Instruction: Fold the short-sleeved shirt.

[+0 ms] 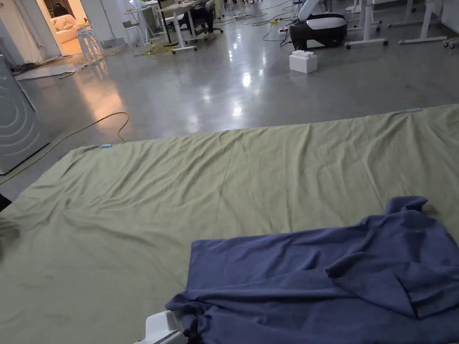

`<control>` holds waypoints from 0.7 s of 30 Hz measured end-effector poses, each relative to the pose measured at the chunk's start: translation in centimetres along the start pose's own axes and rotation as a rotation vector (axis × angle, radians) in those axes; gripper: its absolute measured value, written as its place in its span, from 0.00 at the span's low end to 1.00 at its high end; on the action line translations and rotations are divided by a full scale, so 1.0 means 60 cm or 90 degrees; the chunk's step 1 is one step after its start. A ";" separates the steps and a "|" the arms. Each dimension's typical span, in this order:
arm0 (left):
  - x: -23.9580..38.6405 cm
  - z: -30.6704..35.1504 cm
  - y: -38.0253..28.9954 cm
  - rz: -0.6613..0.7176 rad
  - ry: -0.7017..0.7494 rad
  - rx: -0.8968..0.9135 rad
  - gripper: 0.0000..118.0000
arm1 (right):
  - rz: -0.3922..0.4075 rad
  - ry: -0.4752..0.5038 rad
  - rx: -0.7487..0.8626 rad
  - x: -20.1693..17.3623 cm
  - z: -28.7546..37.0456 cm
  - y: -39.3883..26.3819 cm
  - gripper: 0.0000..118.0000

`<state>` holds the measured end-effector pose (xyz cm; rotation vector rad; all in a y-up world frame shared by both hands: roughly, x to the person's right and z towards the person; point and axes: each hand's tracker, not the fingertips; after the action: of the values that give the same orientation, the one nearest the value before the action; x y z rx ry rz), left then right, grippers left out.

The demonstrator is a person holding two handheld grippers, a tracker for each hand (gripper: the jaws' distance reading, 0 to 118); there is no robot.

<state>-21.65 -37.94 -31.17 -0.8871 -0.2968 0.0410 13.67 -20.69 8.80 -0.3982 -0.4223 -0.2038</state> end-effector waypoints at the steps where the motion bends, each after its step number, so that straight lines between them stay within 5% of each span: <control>1: 0.007 -0.001 -0.002 -0.002 0.000 -0.001 0.07 | 0.003 -0.001 -0.005 0.002 -0.003 -0.002 0.00; 6: 0.000 -0.027 0.000 0.022 -0.017 -0.043 0.07 | 0.028 -0.017 -0.006 0.040 -0.073 0.008 0.02; 7: -0.005 -0.027 0.001 0.030 -0.022 -0.043 0.06 | -0.007 -0.021 -0.021 0.059 -0.103 0.006 0.10; 9: -0.005 -0.027 0.003 0.014 -0.025 -0.046 0.06 | -0.091 -0.019 -0.090 0.101 -0.185 -0.007 0.57; 10: -0.002 -0.027 0.003 -0.006 -0.024 -0.051 0.06 | -0.096 -0.021 -0.087 0.118 -0.221 -0.010 0.65; 14: 0.023 -0.019 0.004 -0.061 -0.004 -0.060 0.07 | -0.163 -0.114 -0.153 0.180 -0.377 -0.036 0.64; 16: 0.027 -0.018 0.005 -0.067 -0.001 -0.060 0.07 | -0.135 -0.160 -0.188 0.193 -0.439 -0.051 0.64; 21: 0.029 -0.016 0.005 -0.076 0.003 -0.060 0.07 | -0.075 -0.161 -0.228 0.163 -0.497 -0.078 0.36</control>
<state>-19.73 -38.19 -31.55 -0.9619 -0.3493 -0.0859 31.76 -38.39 -10.34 -0.7568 -0.6613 -0.3483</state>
